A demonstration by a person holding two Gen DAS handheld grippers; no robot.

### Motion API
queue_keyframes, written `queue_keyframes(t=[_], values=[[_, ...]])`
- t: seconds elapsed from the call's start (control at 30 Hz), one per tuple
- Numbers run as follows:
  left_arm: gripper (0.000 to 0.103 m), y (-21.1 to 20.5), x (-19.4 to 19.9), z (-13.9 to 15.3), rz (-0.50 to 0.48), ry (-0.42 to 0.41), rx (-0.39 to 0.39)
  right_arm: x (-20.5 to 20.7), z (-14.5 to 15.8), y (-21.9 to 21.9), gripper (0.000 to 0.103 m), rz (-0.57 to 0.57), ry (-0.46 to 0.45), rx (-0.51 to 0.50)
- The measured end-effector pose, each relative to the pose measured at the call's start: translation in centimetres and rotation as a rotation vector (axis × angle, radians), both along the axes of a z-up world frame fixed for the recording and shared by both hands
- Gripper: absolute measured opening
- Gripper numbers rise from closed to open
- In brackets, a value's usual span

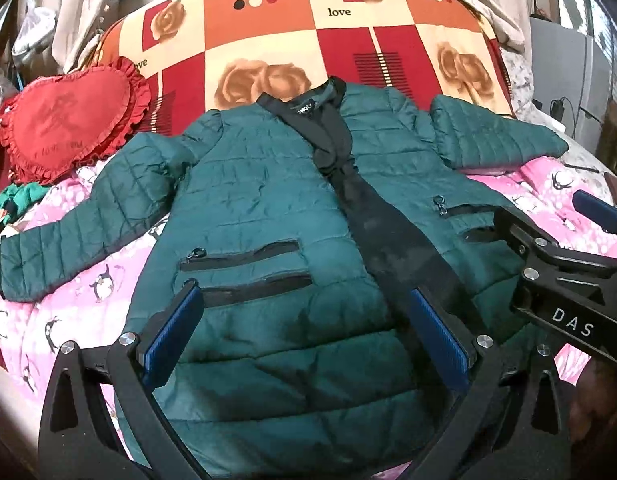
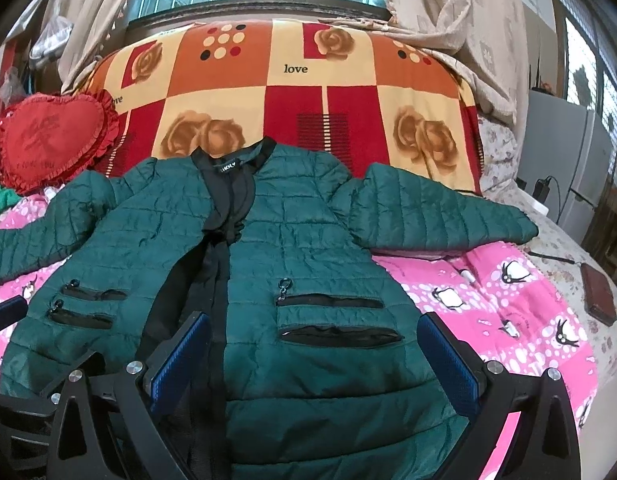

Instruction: Fold large clothes

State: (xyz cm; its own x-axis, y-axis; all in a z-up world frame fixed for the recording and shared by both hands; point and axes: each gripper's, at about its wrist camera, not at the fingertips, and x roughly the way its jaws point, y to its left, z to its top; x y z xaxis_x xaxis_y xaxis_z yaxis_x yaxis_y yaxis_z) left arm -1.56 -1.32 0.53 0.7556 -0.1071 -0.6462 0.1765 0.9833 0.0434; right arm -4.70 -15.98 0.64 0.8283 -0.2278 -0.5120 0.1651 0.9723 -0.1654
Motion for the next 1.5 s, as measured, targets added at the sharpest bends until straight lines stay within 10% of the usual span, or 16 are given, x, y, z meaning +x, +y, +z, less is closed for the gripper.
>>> queue_keyframes(t=[0.77,1.03,1.17,1.5], values=[[0.102,0.1,-0.2,0.3,0.005,0.002,-0.009,-0.2,0.1,0.8,0.102,0.012,0.001,-0.054],[0.102,6.0,4.5,3.3,0.195,-0.081,-0.179,1.5,1.2,0.2,0.102,0.061,-0.065,-0.022],[0.102,7.7,7.9,1.6,0.283,-0.045,-0.157,4.2,0.7,-1.0,0.102,0.052,-0.102,0.048],[0.102,8.9,10.0,-3.8,0.326,0.183,-0.201,9.2,-3.5,-2.6,0.102,0.007,0.134,0.146]])
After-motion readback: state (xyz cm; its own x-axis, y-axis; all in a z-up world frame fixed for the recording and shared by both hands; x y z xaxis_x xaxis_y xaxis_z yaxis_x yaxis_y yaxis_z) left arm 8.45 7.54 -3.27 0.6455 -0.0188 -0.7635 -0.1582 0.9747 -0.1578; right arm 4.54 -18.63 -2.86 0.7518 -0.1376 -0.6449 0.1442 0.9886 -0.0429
